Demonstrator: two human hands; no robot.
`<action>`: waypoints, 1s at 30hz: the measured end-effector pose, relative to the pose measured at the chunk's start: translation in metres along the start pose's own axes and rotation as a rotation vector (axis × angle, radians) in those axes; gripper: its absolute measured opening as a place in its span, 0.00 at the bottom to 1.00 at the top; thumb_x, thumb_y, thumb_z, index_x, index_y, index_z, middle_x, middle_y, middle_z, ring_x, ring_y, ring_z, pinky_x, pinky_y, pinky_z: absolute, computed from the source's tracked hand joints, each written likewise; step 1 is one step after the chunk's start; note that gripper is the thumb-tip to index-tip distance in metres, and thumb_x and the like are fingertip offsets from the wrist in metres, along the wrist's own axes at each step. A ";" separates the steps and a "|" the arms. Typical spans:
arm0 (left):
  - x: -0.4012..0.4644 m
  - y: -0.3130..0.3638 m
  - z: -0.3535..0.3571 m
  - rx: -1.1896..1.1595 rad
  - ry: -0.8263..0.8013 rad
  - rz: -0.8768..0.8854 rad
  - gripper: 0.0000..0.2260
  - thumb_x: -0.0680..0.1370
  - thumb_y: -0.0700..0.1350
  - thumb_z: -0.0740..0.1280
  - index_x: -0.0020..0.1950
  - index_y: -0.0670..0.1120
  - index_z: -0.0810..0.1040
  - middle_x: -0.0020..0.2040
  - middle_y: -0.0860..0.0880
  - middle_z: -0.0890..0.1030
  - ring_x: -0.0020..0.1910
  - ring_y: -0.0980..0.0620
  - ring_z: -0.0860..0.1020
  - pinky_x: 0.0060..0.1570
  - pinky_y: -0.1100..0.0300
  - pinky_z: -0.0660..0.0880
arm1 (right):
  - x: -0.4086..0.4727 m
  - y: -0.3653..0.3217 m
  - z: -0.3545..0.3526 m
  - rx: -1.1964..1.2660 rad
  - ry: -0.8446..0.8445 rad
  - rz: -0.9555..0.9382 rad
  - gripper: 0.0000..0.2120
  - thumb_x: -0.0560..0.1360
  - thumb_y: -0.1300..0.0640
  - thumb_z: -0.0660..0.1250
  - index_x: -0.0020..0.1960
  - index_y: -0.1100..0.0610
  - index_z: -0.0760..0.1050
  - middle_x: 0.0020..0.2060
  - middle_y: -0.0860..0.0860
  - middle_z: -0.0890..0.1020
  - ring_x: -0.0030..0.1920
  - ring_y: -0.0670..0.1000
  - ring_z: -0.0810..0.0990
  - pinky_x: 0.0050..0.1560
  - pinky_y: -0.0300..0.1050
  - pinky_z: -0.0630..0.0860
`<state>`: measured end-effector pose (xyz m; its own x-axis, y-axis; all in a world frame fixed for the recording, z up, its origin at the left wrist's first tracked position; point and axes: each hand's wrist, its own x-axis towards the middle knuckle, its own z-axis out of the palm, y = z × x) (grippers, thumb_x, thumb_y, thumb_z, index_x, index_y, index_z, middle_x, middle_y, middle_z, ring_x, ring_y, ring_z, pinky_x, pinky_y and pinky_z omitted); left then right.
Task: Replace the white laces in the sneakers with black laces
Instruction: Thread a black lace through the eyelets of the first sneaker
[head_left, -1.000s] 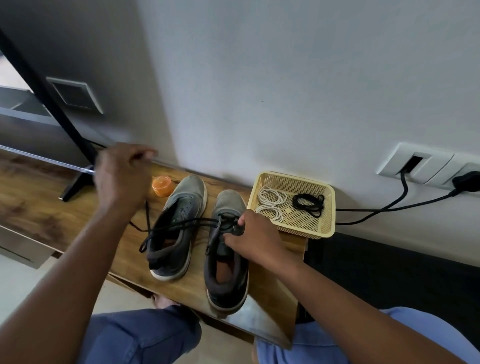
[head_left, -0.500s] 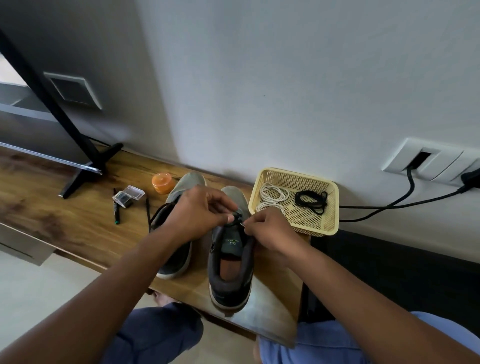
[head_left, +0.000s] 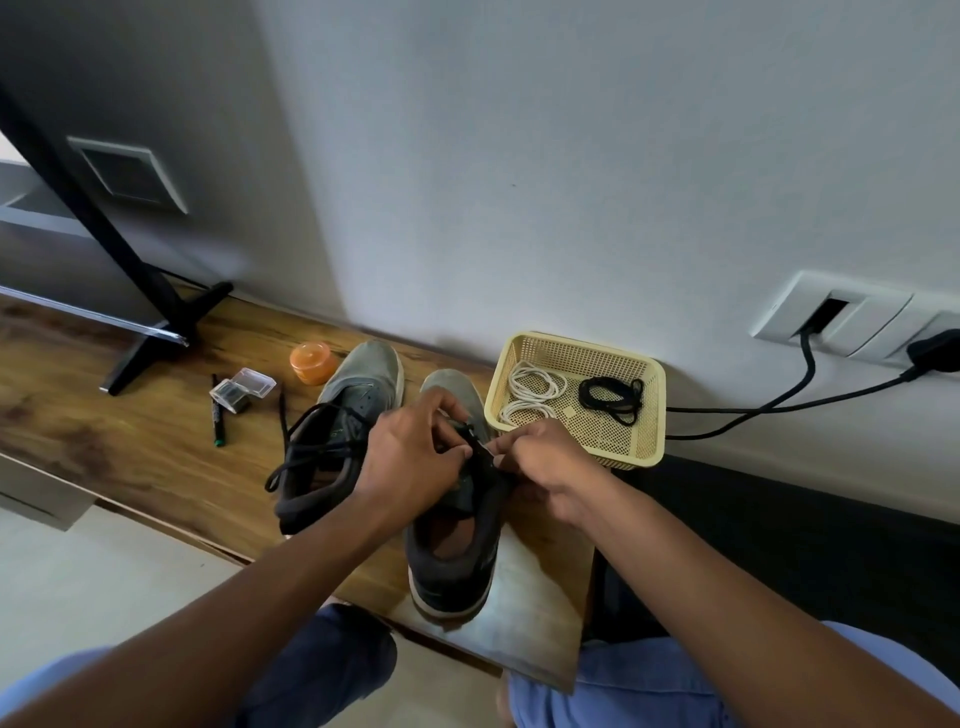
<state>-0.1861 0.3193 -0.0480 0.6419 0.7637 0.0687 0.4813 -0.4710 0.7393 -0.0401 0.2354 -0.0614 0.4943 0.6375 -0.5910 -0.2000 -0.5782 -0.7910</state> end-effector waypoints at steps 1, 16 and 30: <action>-0.001 0.000 0.001 -0.012 0.022 -0.005 0.15 0.72 0.41 0.79 0.51 0.55 0.78 0.37 0.60 0.85 0.41 0.64 0.82 0.50 0.63 0.77 | 0.001 0.000 0.000 0.010 -0.002 0.001 0.14 0.74 0.74 0.63 0.48 0.64 0.85 0.45 0.61 0.86 0.53 0.64 0.83 0.43 0.49 0.78; 0.000 -0.007 0.010 0.013 0.042 0.039 0.16 0.70 0.38 0.78 0.50 0.53 0.75 0.34 0.57 0.84 0.38 0.60 0.82 0.48 0.57 0.79 | -0.005 -0.003 -0.002 0.057 -0.044 -0.006 0.14 0.75 0.73 0.64 0.42 0.60 0.85 0.38 0.59 0.84 0.41 0.58 0.81 0.37 0.47 0.77; 0.012 -0.011 0.002 0.030 -0.090 0.011 0.12 0.72 0.37 0.76 0.49 0.53 0.82 0.36 0.56 0.85 0.39 0.62 0.83 0.47 0.60 0.81 | 0.002 0.008 0.006 -0.047 -0.027 -0.165 0.06 0.81 0.62 0.70 0.45 0.58 0.80 0.38 0.56 0.83 0.35 0.52 0.83 0.38 0.46 0.84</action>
<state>-0.1822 0.3331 -0.0566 0.6975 0.7164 0.0152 0.4907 -0.4930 0.7184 -0.0457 0.2347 -0.0702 0.4941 0.7387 -0.4584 -0.0781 -0.4874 -0.8697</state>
